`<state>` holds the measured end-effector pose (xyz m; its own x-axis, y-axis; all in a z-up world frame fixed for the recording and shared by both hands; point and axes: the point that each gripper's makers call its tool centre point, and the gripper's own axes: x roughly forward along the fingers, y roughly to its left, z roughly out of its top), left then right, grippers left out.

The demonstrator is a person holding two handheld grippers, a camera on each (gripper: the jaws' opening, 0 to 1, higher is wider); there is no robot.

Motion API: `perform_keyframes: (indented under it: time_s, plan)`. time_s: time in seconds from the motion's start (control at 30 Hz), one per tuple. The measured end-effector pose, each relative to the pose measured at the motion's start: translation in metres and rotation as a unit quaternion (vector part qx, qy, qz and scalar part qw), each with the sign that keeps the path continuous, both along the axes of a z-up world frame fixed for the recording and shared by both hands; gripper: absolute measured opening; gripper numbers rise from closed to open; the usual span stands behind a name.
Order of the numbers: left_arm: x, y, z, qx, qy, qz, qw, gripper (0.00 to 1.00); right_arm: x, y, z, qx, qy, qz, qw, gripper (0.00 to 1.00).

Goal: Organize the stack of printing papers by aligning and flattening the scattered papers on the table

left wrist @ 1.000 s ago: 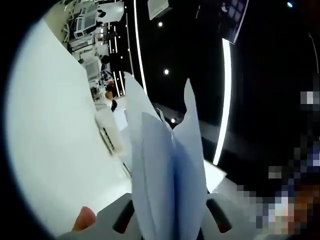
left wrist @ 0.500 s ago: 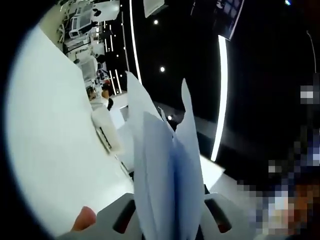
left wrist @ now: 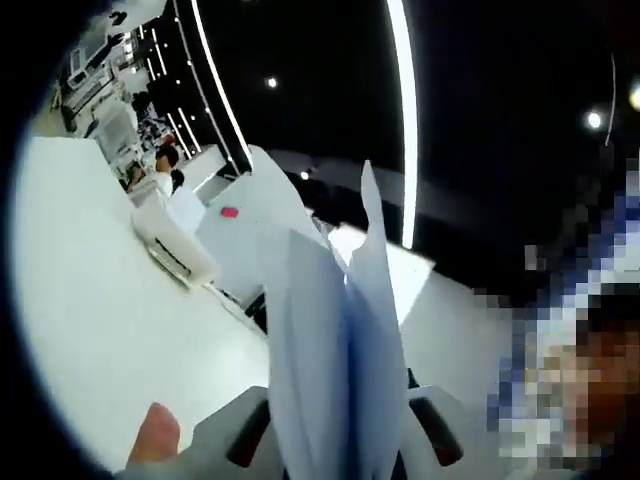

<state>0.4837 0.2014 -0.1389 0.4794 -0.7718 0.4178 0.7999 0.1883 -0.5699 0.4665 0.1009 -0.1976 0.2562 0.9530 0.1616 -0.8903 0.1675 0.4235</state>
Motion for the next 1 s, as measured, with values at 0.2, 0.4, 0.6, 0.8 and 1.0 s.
perform_keyframes:
  time_s: [0.2, 0.4, 0.6, 0.8, 1.0]
  plan:
    - [-0.009, -0.02, 0.02, 0.026, -0.041, -0.033, 0.9983, 0.06, -0.006, 0.002, 0.015, 0.047, 0.009, 0.041, 0.998, 0.35]
    - [-0.012, -0.039, 0.038, 0.047, -0.079, -0.047, 0.9947, 0.06, -0.018, 0.012, 0.015, -0.01, -0.065, 0.053, 0.9964, 0.1]
    - [-0.011, -0.041, 0.06, 0.047, -0.12, -0.04, 0.9909, 0.06, -0.015, 0.0, 0.045, 0.021, -0.102, 0.041, 0.9937, 0.0]
    - [-0.012, -0.039, 0.061, 0.054, -0.132, -0.042, 0.9889, 0.06, -0.019, 0.002, 0.045, 0.02, -0.125, 0.045, 0.9909, 0.13]
    - [-0.024, -0.043, 0.062, 0.066, -0.158, -0.057, 0.9835, 0.06, -0.02, 0.001, 0.045, 0.032, -0.11, 0.064, 0.9914, 0.0]
